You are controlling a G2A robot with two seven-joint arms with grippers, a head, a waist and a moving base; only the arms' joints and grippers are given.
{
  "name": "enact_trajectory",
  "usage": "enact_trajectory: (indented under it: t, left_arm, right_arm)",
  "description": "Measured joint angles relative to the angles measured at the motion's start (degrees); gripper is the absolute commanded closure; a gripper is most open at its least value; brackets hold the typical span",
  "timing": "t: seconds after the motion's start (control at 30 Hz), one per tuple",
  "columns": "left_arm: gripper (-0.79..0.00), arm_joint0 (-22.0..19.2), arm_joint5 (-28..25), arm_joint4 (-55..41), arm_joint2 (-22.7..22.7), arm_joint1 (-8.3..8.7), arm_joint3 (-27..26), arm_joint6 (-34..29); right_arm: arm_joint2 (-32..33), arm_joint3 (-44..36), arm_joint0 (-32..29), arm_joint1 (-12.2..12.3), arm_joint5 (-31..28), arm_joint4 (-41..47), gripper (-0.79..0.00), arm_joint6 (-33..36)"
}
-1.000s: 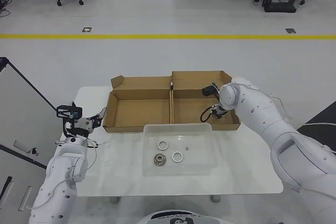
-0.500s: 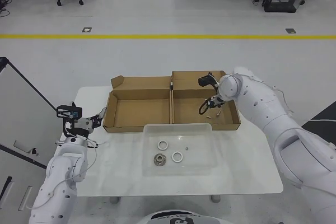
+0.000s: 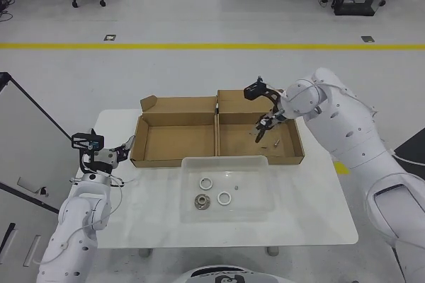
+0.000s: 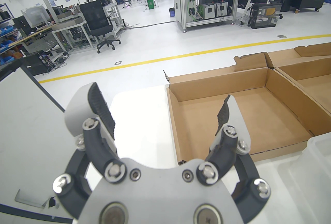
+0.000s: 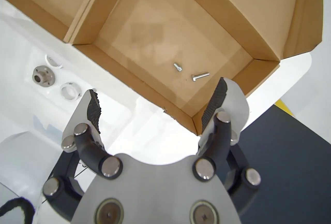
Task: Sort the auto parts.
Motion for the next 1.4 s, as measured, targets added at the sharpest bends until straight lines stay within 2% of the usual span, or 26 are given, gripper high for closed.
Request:
enact_trajectory:
  t: [0.17,0.43,0.93,1.13,1.4]
  left_arm:
    - [-0.785,0.0,0.0,0.0,0.0,0.0,0.0,0.0]
    - [-0.785,0.0,0.0,0.0,0.0,0.0,0.0,0.0]
    - [-0.785,0.0,0.0,0.0,0.0,0.0,0.0,0.0]
    - [-0.785,0.0,0.0,0.0,0.0,0.0,0.0,0.0]
    - [-0.785,0.0,0.0,0.0,0.0,0.0,0.0,0.0]
  right_arm:
    - [4.13,-12.1,-5.41,2.64,-0.95,2.28,-0.785,4.21]
    - [2.29,-20.47,-7.16,6.09,0.6,6.88,-0.785,4.08]
    - [1.39,-22.07,-8.13,6.18,-0.98,7.33,-0.785,3.5]
    - [-6.13,-23.7,-6.66,5.8,-1.36,8.05,-0.785,4.09]
    - [-14.76,-20.82,-4.22,4.14,0.1,9.5,-0.785,4.08]
